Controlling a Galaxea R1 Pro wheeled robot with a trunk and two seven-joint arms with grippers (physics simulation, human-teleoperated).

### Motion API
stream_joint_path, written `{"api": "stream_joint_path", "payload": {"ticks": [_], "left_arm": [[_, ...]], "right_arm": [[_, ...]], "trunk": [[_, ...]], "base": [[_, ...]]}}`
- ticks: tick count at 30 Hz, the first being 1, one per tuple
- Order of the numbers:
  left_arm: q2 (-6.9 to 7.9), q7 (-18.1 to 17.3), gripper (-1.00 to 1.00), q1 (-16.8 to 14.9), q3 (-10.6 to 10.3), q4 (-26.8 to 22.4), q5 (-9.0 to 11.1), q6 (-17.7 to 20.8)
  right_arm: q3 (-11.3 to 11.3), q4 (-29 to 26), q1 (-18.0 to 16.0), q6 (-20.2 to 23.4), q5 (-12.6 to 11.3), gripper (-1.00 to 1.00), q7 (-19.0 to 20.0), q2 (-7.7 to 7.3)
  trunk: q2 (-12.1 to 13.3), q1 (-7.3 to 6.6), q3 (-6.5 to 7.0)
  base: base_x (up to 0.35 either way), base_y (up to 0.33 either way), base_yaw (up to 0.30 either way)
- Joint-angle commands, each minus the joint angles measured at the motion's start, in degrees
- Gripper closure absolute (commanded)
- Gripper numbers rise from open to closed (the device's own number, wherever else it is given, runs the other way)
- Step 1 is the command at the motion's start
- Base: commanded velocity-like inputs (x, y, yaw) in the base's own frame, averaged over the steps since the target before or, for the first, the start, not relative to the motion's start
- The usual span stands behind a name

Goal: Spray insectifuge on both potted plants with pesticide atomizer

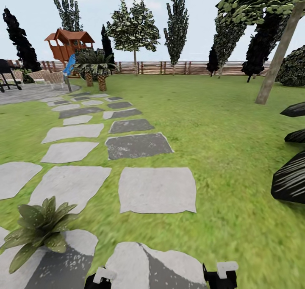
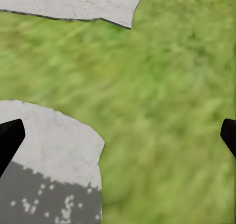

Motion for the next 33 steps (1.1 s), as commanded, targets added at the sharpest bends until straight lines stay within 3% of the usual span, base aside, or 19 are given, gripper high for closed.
{"api": "stream_joint_path", "payload": {"ticks": [1, 33], "left_arm": [[0.00, -0.2, 1.00, 0.0, -0.1, 0.1, 0.2, -0.2], [0.27, -0.2, 1.00, 0.1, -0.1, 0.1, 0.2, -0.3]], "right_arm": [[-0.3, 0.1, 0.0, -0.2, 0.6, -1.00, -0.2, 0.06], [-0.3, 0.2, 0.0, -0.2, 0.9, -1.00, -0.2, 0.07]], "trunk": [[0.0, 0.02, -0.05], [0.0, 0.02, -0.05]], "base": [[0.313, -0.136, 0.000], [0.335, -0.026, 0.000]]}}
